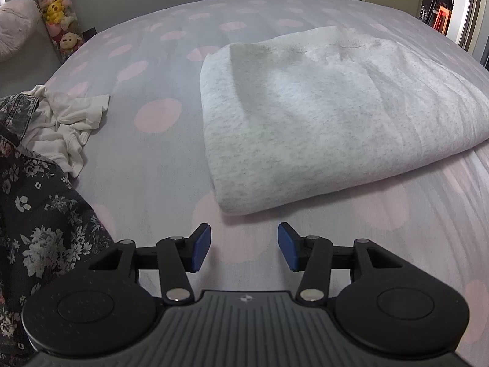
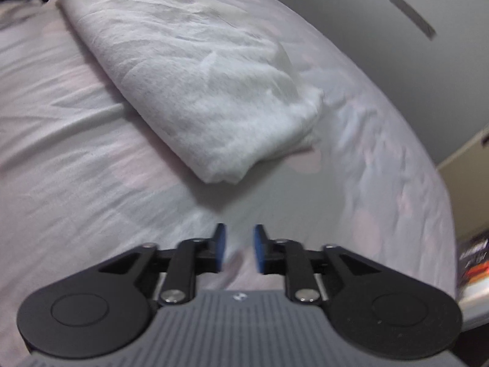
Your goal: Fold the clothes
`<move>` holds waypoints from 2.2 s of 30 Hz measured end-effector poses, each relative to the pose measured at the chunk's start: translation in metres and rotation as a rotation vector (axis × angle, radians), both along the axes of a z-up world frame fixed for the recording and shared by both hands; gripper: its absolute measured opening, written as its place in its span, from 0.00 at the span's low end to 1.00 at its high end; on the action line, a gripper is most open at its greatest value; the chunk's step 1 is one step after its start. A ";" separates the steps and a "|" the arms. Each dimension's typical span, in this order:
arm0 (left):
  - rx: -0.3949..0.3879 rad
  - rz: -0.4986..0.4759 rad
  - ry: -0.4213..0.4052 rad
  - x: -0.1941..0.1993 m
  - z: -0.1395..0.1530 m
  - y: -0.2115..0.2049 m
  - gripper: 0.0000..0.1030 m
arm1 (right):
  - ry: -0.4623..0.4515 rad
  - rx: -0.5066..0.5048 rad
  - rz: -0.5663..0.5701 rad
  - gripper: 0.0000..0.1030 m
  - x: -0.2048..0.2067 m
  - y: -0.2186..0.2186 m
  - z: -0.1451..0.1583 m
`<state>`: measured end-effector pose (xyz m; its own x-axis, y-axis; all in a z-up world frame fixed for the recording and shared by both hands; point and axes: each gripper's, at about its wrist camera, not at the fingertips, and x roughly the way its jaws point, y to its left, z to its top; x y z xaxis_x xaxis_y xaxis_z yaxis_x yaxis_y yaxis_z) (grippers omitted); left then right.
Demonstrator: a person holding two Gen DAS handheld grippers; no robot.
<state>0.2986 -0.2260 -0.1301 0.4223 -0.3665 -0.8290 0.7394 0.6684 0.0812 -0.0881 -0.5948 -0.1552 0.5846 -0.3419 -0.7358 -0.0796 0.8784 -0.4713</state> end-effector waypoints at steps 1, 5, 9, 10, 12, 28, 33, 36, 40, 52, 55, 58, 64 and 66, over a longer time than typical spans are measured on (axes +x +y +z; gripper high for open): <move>0.000 0.004 0.002 0.000 0.000 0.001 0.45 | 0.010 -0.014 0.021 0.30 0.005 0.000 0.000; 0.003 0.017 0.005 0.002 0.001 0.002 0.45 | 0.063 -0.096 0.120 0.30 0.025 0.005 -0.004; 0.006 0.029 0.009 0.006 -0.001 0.003 0.45 | 0.094 -0.127 0.219 0.29 0.037 0.009 -0.008; 0.004 0.034 0.013 0.008 -0.002 0.003 0.45 | 0.097 -0.137 0.243 0.28 0.039 0.011 -0.010; 0.000 0.045 0.023 0.011 -0.004 0.002 0.45 | 0.100 -0.139 0.275 0.24 0.042 0.015 -0.011; -0.002 0.015 -0.003 0.009 0.004 -0.006 0.45 | 0.155 -0.105 0.124 0.00 0.022 0.005 -0.008; 0.040 -0.040 -0.078 -0.003 0.009 -0.006 0.45 | 0.107 -0.106 0.078 0.02 0.004 0.013 0.002; 0.095 -0.114 -0.172 -0.020 0.011 -0.012 0.49 | 0.078 -0.111 0.069 0.25 -0.003 0.023 0.008; 0.206 -0.263 -0.355 -0.050 0.007 -0.025 0.55 | 0.030 -0.134 0.097 0.41 0.004 0.048 0.016; 0.516 -0.485 -0.640 -0.079 -0.055 -0.070 0.57 | 0.035 -0.341 0.222 0.64 0.055 0.097 -0.020; 0.539 -0.493 -0.691 -0.074 -0.070 -0.072 0.57 | 0.066 -0.419 0.234 0.64 0.063 0.097 -0.040; 0.529 -0.474 -0.724 -0.066 -0.075 -0.077 0.57 | 0.056 -0.477 0.228 0.64 0.069 0.093 -0.053; 0.519 -0.450 -0.751 -0.047 -0.083 -0.094 0.37 | 0.010 -0.532 0.173 0.46 0.089 0.078 -0.063; 0.516 -0.455 -0.737 -0.049 -0.081 -0.096 0.26 | 0.004 -0.549 0.181 0.38 0.089 0.079 -0.065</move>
<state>0.2491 -0.3222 -0.2115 0.8031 -0.2907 -0.5201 0.5639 0.0890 0.8210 0.0014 -0.5158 -0.2202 0.6666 -0.5691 -0.4814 -0.2088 0.4775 -0.8535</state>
